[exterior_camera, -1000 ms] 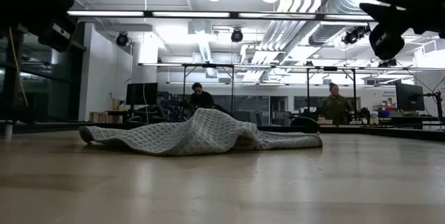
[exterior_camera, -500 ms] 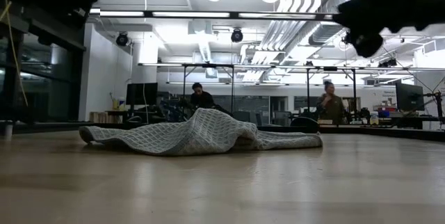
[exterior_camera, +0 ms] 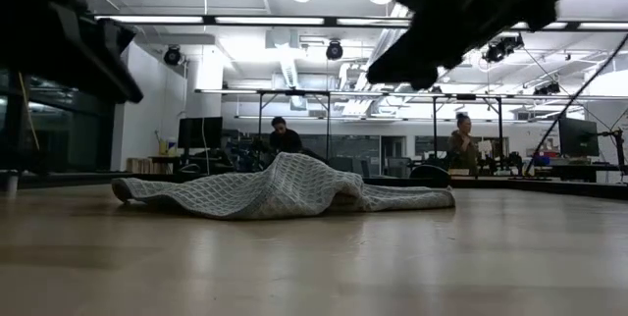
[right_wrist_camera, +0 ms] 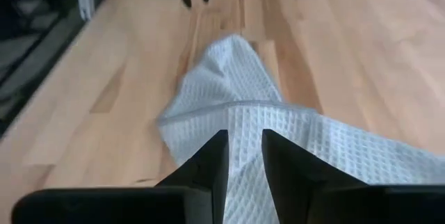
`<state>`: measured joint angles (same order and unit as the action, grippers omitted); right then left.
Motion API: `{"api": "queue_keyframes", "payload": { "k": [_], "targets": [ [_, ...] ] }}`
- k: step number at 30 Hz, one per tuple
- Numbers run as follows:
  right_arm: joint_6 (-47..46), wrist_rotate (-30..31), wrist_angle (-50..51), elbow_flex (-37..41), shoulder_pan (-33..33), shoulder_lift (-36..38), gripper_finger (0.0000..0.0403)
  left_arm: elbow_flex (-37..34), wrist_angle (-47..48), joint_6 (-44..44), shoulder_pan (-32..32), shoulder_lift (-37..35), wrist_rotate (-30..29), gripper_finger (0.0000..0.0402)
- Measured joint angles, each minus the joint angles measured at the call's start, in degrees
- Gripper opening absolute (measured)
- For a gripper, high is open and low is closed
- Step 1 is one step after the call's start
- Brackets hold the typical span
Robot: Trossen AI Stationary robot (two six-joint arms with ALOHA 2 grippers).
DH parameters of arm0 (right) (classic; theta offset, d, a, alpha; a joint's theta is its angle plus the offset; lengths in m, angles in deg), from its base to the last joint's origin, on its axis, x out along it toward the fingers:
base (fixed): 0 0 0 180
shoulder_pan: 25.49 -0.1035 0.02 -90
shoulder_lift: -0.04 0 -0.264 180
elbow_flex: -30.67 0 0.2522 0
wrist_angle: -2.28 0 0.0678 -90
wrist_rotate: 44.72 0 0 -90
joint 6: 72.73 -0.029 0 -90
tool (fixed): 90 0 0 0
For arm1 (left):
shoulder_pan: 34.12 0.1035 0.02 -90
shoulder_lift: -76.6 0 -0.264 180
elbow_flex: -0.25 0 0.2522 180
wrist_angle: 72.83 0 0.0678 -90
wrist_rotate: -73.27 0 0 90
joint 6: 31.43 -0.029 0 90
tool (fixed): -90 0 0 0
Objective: Fold microfiber towels
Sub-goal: Fold the grey towel
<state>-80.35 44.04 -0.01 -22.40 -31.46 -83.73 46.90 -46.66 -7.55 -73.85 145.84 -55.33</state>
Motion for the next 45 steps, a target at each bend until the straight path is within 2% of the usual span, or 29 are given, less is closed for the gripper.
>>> {"api": "queue_keyframes", "payload": {
  "k": [6, 14, 19, 34, 45],
  "targets": [
    [1.6, -4.3, -0.1, -6.6, 3.9, -10.5, 0.0082, 0.0, 7.0, 6.2, 0.0, -0.2, 0.7, 0.0100],
    [2.3, -12.1, 0.6, -11.1, 11.4, -17.3, 0.0082, 0.0, 8.8, 8.1, 0.0, -0.2, 3.2, 0.0100],
    [1.3, -17.3, 0.8, -11.3, 14.6, -19.6, 0.0082, 0.0, 8.8, 9.2, 0.0, -0.2, 3.3, 0.0100],
    [-2.0, -23.5, -3.5, -11.2, 15.3, -25.2, 0.0082, 0.0, 8.2, 11.2, 0.0, -0.2, 3.6, 0.0100],
    [-1.4, -24.3, -6.7, -11.3, 15.4, -25.5, 0.0082, 0.0, 7.8, 11.2, 0.0, -0.2, 3.7, 0.0100]
  ]
}}
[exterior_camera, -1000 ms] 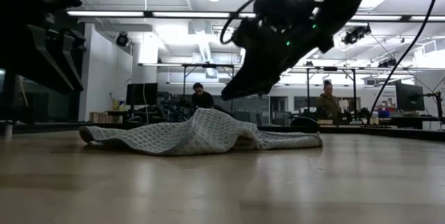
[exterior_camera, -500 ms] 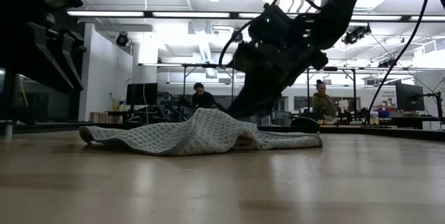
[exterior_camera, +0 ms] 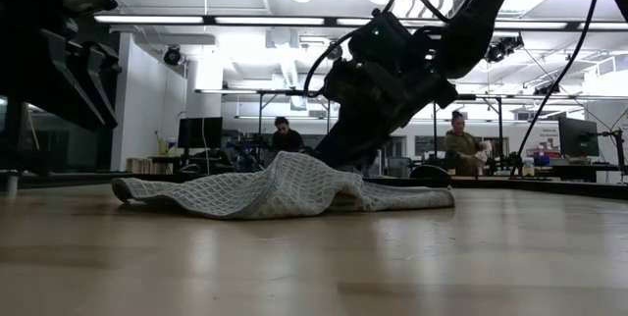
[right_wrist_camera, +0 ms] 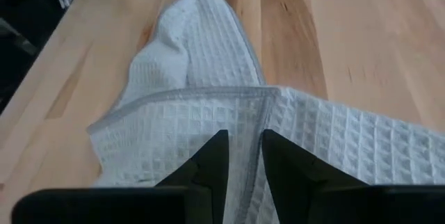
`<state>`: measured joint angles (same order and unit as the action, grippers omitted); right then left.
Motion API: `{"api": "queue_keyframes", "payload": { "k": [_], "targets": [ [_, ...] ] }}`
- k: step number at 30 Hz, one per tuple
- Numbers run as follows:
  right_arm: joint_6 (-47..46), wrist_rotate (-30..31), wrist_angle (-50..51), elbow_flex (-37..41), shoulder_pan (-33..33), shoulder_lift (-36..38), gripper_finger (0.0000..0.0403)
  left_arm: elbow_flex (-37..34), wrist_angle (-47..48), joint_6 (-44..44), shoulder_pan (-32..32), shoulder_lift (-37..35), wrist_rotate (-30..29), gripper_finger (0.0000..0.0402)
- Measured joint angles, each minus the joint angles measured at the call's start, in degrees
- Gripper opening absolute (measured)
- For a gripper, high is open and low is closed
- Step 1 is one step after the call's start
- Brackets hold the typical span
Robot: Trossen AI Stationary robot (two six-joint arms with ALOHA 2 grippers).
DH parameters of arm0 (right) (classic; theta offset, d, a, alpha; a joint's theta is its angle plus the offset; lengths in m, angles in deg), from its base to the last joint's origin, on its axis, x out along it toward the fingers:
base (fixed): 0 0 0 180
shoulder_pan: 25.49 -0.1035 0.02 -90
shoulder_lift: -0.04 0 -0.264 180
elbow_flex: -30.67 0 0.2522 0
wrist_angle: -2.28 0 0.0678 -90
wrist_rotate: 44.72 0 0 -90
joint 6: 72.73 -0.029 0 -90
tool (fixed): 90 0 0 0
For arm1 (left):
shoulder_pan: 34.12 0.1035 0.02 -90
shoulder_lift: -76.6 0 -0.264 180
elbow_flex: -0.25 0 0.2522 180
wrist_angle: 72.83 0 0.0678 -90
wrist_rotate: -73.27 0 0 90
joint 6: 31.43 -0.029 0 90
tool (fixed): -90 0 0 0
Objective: Fold microfiber towels
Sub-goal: Fold the grey towel
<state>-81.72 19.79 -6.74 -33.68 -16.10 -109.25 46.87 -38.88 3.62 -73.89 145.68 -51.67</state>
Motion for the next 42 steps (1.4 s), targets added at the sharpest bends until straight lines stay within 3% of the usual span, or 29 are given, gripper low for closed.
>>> {"api": "queue_keyframes", "payload": {
  "k": [6, 27, 36, 42],
  "targets": [
    [0.0, 2.8, 0.2, 0.0, -0.5, 0.0, 0.0082, 0.0, -0.3, 0.0, 0.0, 0.0, 0.0, 0.0100],
    [1.2, 1.1, -1.5, -5.9, -2.3, -5.4, 0.0080, 0.0, -0.7, 1.4, 0.0, 0.0, 1.2, 0.0100],
    [1.4, 1.3, 3.0, -7.8, -2.3, -5.4, 0.0010, 0.0, -0.7, 1.5, 0.0, 0.0, 1.6, 0.0100],
    [0.9, 1.6, 3.0, -7.8, -2.3, -5.2, 0.0004, 0.0, -0.7, 1.5, 0.0, 0.0, 1.6, 0.0100]
  ]
}}
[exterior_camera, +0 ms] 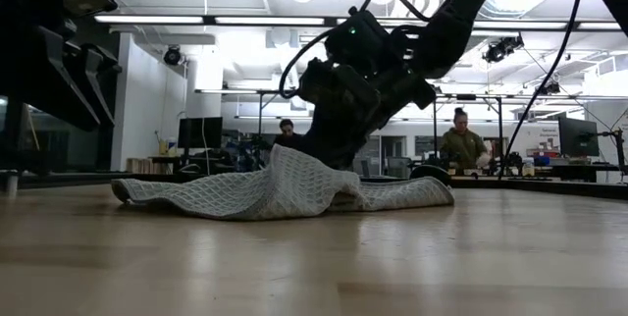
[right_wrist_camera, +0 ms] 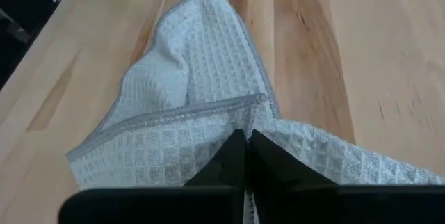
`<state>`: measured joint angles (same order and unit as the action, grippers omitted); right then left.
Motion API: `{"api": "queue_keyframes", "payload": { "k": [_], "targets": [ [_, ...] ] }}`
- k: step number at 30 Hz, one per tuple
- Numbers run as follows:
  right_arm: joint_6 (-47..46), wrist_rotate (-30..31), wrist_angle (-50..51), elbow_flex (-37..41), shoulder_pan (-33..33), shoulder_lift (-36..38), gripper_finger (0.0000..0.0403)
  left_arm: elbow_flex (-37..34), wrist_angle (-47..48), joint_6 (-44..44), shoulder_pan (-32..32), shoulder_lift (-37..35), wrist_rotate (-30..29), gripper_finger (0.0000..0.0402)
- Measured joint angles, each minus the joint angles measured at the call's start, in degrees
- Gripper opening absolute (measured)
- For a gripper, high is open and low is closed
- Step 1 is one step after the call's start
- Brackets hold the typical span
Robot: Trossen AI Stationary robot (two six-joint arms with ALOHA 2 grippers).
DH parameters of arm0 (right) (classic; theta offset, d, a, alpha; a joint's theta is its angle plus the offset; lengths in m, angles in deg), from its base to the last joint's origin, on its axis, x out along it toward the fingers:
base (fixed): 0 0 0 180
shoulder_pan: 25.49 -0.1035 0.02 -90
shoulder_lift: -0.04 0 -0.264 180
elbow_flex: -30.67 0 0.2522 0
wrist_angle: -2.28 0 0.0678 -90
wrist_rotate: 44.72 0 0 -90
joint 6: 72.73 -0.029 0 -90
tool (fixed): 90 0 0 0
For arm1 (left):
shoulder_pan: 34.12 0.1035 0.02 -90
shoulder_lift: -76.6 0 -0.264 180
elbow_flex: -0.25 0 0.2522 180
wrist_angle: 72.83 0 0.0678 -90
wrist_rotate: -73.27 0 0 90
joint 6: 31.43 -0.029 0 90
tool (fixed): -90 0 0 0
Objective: Fold microfiber towels
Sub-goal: Fold the grey towel
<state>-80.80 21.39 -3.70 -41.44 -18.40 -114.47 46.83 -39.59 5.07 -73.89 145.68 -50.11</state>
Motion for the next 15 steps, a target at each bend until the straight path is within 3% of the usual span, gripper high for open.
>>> {"api": "queue_keyframes", "payload": {
  "k": [11, 15],
  "targets": [
    [-3.0, 11.0, 6.7, -0.2, -3.3, 7.2, 0.0004, 0.0, 2.1, -2.3, 0.0, 3.0, 1.8, 0.0100],
    [-4.3, 11.6, 7.9, 0.0, -4.8, 7.9, 0.0004, 0.0, 1.4, -5.7, 0.0, 6.6, 1.1, 0.0100]
  ]
}}
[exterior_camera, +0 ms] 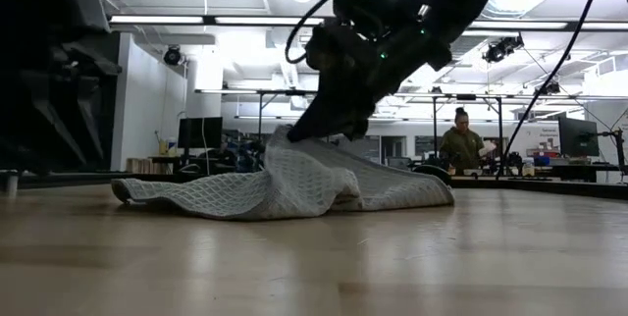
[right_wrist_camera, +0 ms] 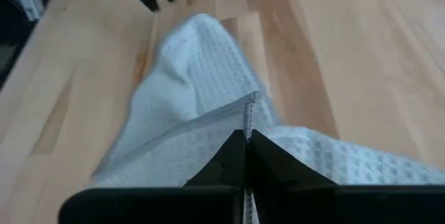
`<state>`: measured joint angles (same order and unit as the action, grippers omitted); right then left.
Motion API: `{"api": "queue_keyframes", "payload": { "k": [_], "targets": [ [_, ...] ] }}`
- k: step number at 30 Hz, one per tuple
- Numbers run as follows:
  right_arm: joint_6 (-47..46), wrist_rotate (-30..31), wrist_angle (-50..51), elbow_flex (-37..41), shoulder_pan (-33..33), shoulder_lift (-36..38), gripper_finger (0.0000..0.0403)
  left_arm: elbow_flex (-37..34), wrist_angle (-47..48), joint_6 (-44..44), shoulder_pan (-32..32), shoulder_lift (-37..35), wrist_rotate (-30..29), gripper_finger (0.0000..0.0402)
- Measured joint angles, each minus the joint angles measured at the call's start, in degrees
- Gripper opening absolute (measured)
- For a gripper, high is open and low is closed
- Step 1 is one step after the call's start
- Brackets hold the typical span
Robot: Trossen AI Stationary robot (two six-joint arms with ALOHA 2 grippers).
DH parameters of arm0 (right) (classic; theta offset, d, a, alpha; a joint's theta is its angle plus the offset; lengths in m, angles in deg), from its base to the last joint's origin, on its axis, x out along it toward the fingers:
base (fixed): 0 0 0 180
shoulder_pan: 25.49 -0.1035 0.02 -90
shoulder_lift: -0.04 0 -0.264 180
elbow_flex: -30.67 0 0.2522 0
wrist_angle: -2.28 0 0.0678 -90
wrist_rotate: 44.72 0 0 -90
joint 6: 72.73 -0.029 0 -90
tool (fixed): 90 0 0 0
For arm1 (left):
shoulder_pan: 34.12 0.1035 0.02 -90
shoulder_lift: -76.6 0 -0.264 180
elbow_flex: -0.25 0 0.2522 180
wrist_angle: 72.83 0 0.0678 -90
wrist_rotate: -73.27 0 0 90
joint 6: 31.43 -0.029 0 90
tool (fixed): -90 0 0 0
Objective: Fold microfiber towels
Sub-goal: Fold the grey towel
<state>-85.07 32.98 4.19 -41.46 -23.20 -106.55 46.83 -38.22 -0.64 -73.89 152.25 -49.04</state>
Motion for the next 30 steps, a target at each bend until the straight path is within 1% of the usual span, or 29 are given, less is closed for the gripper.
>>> {"api": "queue_keyframes", "payload": {
  "k": [3, 7, 12, 25, 30],
  "targets": [
    [-1.2, 0.4, 0.1, 0.0, -1.0, 0.1, 0.0004, 0.0, -0.2, -0.2, 0.0, 2.2, -0.2, 0.0100],
    [-2.5, 0.4, 0.1, 0.0, -2.2, 0.1, 0.0004, 0.0, -0.3, -0.4, 0.0, 4.2, -2.7, 0.0100],
    [-3.1, 0.4, 0.0, 0.0, -3.5, 0.1, 0.0004, 0.0, -0.5, -1.3, 0.0, 5.1, -6.0, 0.0100],
    [-5.3, 0.3, -1.2, 0.0, -4.2, 0.1, 0.0004, 0.0, -2.4, -7.4, 0.0, 5.3, -6.3, 0.0100],
    [-6.1, -0.2, -2.5, 0.0, -4.7, 0.1, 0.0004, 0.0, -6.0, -11.3, 0.0, 9.1, -6.5, 0.0100]
  ]
}}
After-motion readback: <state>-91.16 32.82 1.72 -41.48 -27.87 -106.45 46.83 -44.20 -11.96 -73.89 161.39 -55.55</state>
